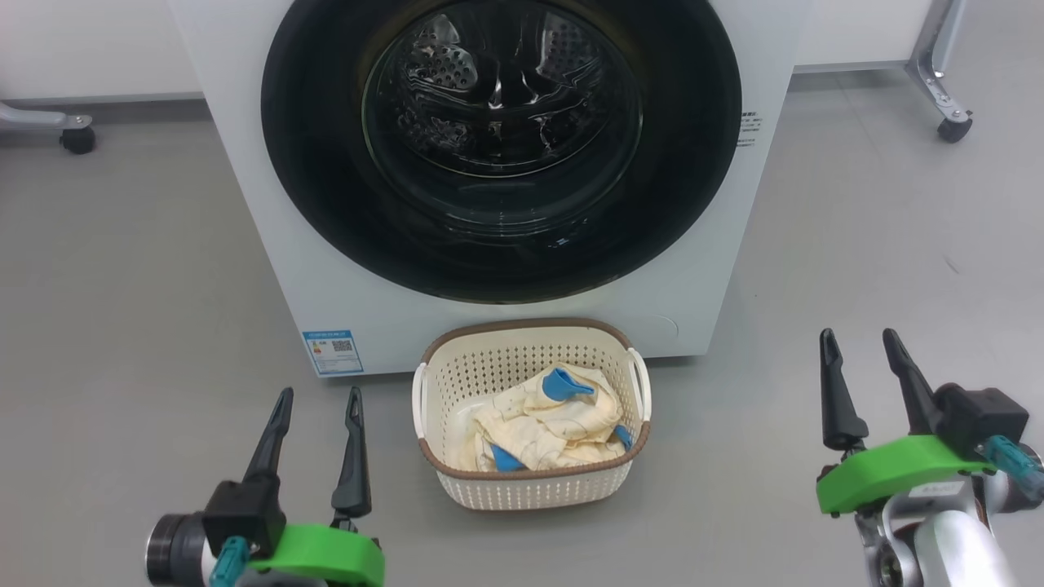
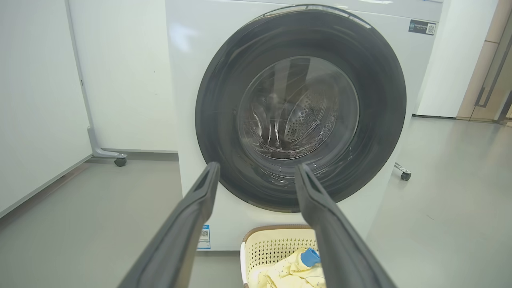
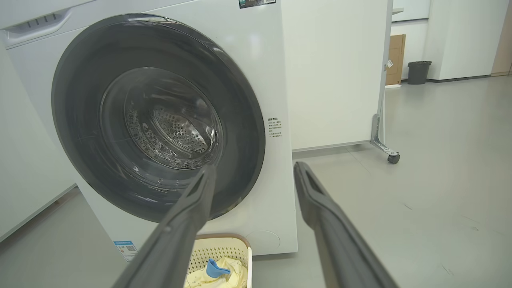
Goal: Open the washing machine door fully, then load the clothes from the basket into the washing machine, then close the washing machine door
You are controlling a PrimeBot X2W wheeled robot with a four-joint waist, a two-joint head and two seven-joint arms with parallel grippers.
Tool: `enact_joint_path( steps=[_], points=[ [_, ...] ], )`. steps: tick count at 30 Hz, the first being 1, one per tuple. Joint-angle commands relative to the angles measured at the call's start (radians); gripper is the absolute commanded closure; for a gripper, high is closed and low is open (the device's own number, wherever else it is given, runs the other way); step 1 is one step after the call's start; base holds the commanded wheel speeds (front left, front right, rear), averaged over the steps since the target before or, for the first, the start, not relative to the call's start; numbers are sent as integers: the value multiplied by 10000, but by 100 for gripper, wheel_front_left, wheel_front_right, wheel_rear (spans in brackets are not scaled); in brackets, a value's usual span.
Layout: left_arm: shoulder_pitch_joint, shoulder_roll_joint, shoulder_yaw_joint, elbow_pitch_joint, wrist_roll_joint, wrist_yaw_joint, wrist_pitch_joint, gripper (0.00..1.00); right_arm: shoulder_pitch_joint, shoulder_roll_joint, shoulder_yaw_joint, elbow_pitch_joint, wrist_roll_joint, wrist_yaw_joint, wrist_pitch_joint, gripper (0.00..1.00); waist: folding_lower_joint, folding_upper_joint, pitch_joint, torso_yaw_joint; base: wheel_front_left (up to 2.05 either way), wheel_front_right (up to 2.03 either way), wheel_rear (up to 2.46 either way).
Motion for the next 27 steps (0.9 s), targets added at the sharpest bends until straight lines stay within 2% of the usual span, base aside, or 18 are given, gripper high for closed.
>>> enact_joint_path(
  steps=[1,7,27],
  points=[
    [-565,134,253,-313,430,20,-164,0,-645,-190,279,-249,-363,-29,-181,0,0,0,-17,-4,0,0,0],
    [-561,143,117,-281,1102,67,-325,0,-687,-202,323,9,-1010,-30,-215,0,0,0,-39,-5,0,0,0],
    [-568,143,64,-40,869,225,-325,0,-739,-202,260,219,-1023,-30,-122,0,0,0,54,-34,0,0,0]
  ],
)
